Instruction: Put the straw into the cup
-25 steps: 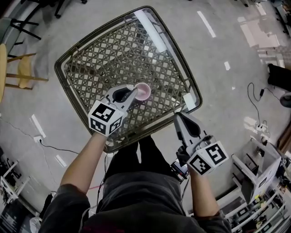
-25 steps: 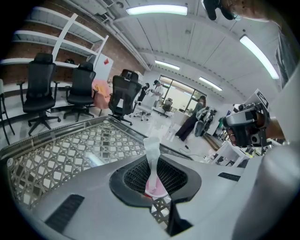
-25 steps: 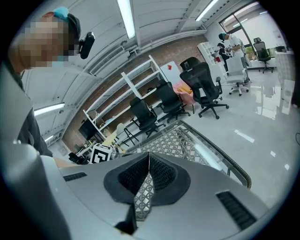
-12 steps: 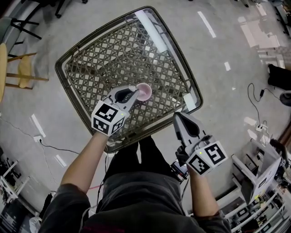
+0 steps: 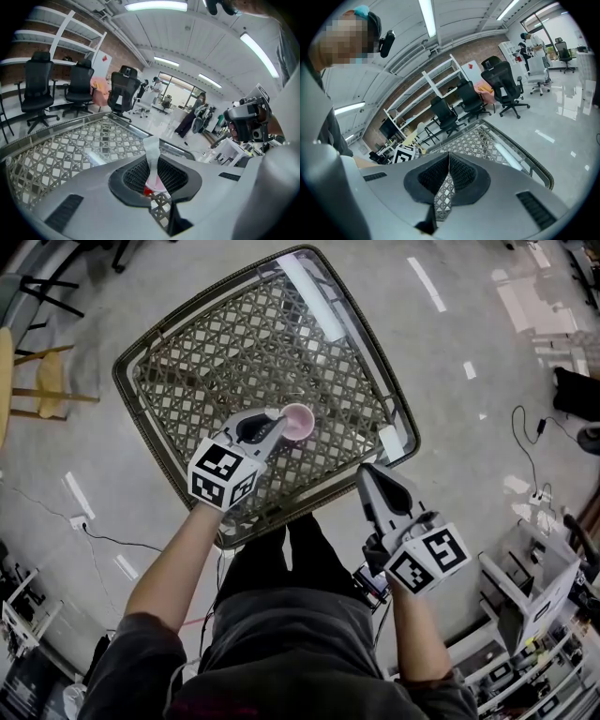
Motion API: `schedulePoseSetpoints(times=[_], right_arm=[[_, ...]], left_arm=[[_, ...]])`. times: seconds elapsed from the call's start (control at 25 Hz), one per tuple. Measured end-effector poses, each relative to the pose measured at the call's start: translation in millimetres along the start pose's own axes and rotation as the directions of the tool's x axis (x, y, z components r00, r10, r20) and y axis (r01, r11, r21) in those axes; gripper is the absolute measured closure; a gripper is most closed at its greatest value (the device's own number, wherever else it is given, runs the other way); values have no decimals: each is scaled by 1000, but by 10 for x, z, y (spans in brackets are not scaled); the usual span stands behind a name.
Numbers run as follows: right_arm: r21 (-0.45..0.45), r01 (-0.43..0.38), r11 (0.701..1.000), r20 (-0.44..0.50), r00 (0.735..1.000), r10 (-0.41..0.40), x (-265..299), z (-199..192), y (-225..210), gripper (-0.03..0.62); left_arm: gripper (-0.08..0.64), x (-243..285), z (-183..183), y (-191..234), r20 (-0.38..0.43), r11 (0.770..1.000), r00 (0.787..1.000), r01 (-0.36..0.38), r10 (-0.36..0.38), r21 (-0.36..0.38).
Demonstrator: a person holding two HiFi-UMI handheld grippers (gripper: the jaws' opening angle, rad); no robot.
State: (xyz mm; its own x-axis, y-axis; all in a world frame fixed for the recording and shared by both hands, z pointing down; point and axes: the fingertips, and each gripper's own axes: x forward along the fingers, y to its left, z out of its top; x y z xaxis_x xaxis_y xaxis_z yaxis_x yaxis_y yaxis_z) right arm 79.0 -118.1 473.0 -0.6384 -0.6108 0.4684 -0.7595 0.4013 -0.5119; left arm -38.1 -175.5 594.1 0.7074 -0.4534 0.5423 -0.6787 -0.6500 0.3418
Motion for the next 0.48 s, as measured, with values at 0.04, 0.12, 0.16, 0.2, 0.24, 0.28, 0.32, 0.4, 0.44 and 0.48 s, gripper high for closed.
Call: schedulePoseSetpoints(times=[0.04, 0.12, 0.16, 0.2, 0.24, 0.28, 0.32, 0.4, 0.44, 0.48], right_arm=[[2, 0, 1000, 0, 1000, 0, -1, -5, 0, 578], [5, 0, 1000, 0, 1000, 0, 8, -16, -1, 578], [5, 0, 1000, 0, 1000, 0, 13, -21, 1, 578], [6, 0, 1000, 0, 1000, 0, 16, -25, 3, 578], [6, -1, 1000, 1, 1000, 1, 18, -27, 4, 578], [6, -1, 1000, 2, 1000, 1, 20, -27, 6, 578], [6, -2, 1000, 2, 1000, 2, 22, -26, 8, 578], [7, -3, 1000, 3, 1000, 3, 25, -25, 13, 578], [8, -3, 1000, 2, 1000, 3, 27, -27, 16, 578], [8, -2, 1000, 1, 1000, 2, 30, -32, 17, 578]], left_arm=[[503, 4, -5, -4, -3, 1000, 1000, 3, -3, -1], [493, 15, -15, -3, -5, 1000, 1000, 11, -11, -3], [480, 19, -18, -3, -5, 1000, 1000, 14, -14, -4], [467, 21, -19, -2, -4, 1000, 1000, 16, -16, -3], [463, 23, -20, -1, -4, 1000, 1000, 16, -16, -2], [462, 26, -20, 1, -4, 1000, 1000, 15, -15, -1], [461, 29, -18, 4, -3, 1000, 1000, 13, -13, -1], [452, 34, -12, 10, -3, 1000, 1000, 11, -11, 0], [446, 36, -11, 11, -3, 1000, 1000, 12, -12, 1], [446, 37, -11, 12, -3, 1000, 1000, 12, -12, 2]])
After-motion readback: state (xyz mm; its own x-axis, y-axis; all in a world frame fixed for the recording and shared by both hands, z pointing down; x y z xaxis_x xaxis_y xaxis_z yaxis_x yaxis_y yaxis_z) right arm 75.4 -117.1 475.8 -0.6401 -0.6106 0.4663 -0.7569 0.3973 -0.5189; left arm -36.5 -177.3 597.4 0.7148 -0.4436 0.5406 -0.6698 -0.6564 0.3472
